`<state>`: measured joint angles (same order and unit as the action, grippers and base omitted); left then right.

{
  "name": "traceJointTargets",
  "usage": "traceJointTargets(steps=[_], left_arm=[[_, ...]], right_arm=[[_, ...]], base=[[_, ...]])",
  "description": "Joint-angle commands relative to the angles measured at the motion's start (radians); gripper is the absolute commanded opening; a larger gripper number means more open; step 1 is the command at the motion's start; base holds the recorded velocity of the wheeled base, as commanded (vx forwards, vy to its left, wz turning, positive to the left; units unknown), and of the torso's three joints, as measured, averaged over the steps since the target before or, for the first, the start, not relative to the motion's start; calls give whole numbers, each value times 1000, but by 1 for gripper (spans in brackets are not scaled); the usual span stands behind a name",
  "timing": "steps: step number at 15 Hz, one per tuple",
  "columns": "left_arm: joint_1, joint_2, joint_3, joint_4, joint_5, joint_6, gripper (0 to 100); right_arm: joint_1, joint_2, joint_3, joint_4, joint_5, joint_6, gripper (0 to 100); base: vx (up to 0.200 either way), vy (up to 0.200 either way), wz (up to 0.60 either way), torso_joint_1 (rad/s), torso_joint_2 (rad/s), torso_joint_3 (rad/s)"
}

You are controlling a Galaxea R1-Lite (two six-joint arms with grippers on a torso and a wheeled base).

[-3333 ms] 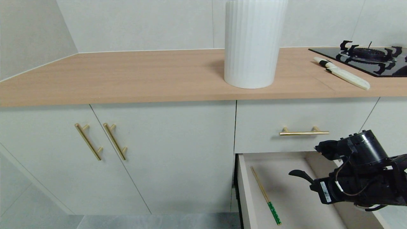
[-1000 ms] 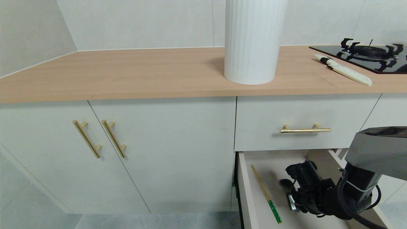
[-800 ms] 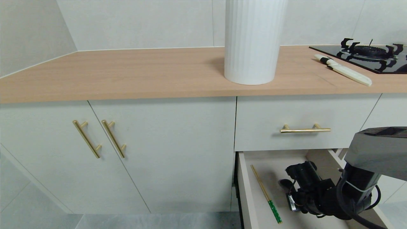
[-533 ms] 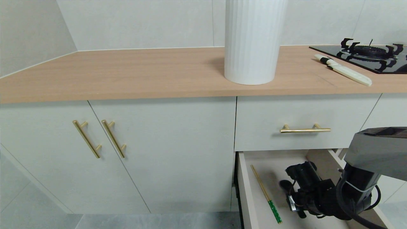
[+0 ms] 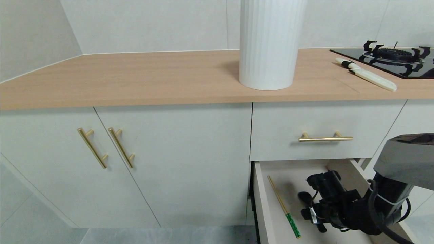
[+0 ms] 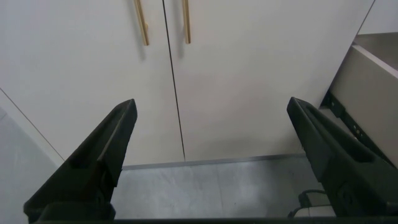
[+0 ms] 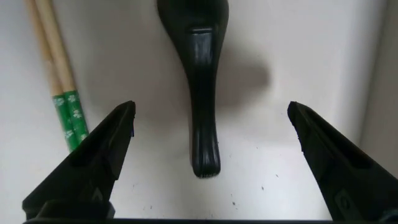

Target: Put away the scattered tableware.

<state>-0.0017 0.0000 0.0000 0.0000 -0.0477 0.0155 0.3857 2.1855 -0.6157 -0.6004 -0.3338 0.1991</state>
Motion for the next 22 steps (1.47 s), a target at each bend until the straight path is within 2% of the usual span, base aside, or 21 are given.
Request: traceJointTargets(steps=[1, 3, 7, 12, 17, 22], left_arm=[[0, 2, 0, 0, 0, 0, 100], [0, 2, 0, 0, 0, 0, 100], [0, 2, 0, 0, 0, 0, 100], [0, 0, 0, 2, 0, 6, 100], [0, 2, 0, 0, 0, 0, 100], [0, 2, 0, 0, 0, 1, 100]], right_arm=[[13, -151, 44, 8, 4, -7, 100], [24, -245, 56, 51, 6, -10, 100], [42, -418, 34, 241, 9, -10, 100], [101, -553, 16, 375, 9, -9, 100], [102, -581, 14, 395, 9, -10, 100], [117, -632, 17, 441, 9, -30, 100]], base=[[0, 0, 0, 0, 0, 0], [0, 0, 0, 0, 0, 0], [0, 0, 0, 0, 0, 0], [0, 0, 0, 0, 0, 0], [0, 0, 0, 0, 0, 0], [-200, 0, 0, 3, 6, 0]])
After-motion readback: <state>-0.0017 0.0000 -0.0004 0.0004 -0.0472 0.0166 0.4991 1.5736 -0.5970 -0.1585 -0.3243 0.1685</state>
